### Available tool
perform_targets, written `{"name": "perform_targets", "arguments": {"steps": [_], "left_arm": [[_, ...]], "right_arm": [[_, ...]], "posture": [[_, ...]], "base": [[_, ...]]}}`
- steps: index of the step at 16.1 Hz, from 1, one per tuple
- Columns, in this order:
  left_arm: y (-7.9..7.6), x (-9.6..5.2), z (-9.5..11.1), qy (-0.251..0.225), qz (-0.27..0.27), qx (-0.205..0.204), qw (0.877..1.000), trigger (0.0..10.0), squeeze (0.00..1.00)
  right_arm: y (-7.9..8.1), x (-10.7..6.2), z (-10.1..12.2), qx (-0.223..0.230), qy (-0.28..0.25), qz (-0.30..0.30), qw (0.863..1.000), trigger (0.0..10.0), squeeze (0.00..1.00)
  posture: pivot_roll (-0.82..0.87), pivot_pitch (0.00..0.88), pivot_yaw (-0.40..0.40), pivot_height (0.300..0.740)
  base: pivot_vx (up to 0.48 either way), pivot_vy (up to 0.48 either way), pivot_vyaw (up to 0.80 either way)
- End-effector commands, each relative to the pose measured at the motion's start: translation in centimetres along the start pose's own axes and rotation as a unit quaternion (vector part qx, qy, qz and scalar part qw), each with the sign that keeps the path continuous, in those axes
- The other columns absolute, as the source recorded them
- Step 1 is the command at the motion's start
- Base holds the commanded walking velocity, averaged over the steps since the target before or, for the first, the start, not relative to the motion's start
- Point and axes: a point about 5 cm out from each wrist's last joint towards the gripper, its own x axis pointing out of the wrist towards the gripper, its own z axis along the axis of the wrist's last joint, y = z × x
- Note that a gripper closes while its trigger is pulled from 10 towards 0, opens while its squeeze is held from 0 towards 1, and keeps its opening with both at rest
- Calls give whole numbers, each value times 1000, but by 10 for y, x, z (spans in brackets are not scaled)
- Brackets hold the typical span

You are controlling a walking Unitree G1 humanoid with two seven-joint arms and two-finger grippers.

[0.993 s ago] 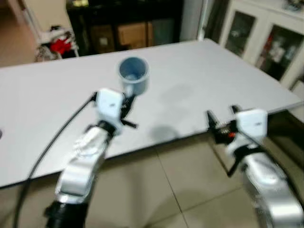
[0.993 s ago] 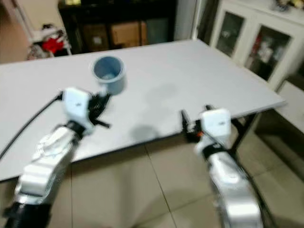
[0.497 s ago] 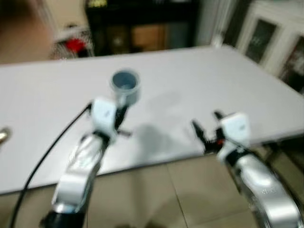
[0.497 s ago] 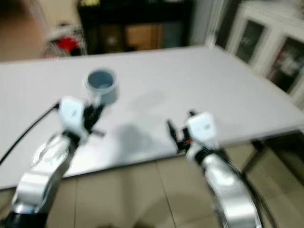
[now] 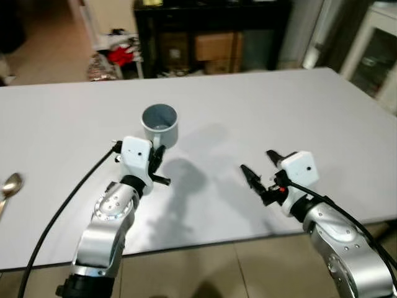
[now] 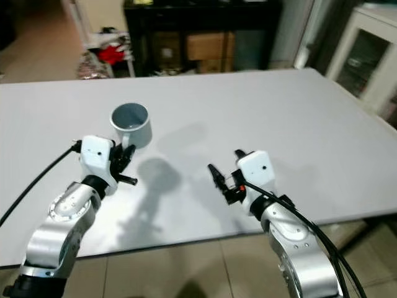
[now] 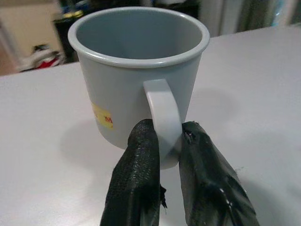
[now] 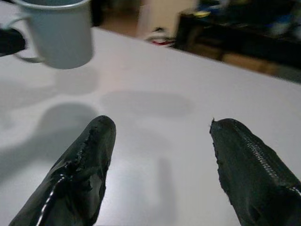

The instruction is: Setting the table

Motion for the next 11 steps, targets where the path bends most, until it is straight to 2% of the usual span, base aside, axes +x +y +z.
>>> {"name": "perform_targets", "arguments": {"steps": [1,3,6,8,11], "left_arm": [[6,1,1,3,16,-4,1000,10000,0],[-1,4,-1,5,-2,-22,1000,10000,0],[-6,13,-5,20,-23,8,999,10000,0],[-1,21,-8,38,-19,14,999,10000,0],[1,34,-15,65,-32,22,997,10000,0]], "right_arm": [[4,0,6,7,-11,25,1000,10000,0],[5,-1,7,7,-11,42,999,10000,0],[8,-3,3,6,2,83,997,10000,0],[12,-3,2,4,15,115,993,10000,0],[11,-3,3,0,18,122,992,10000,0]], "posture": [[36,0,8,740],[33,0,9,740],[38,0,6,740],[34,0,14,740],[28,0,21,740]], "base": [[289,0,0],[0,0,0],[0,0,0],[0,0,0],[0,0,0]]}}
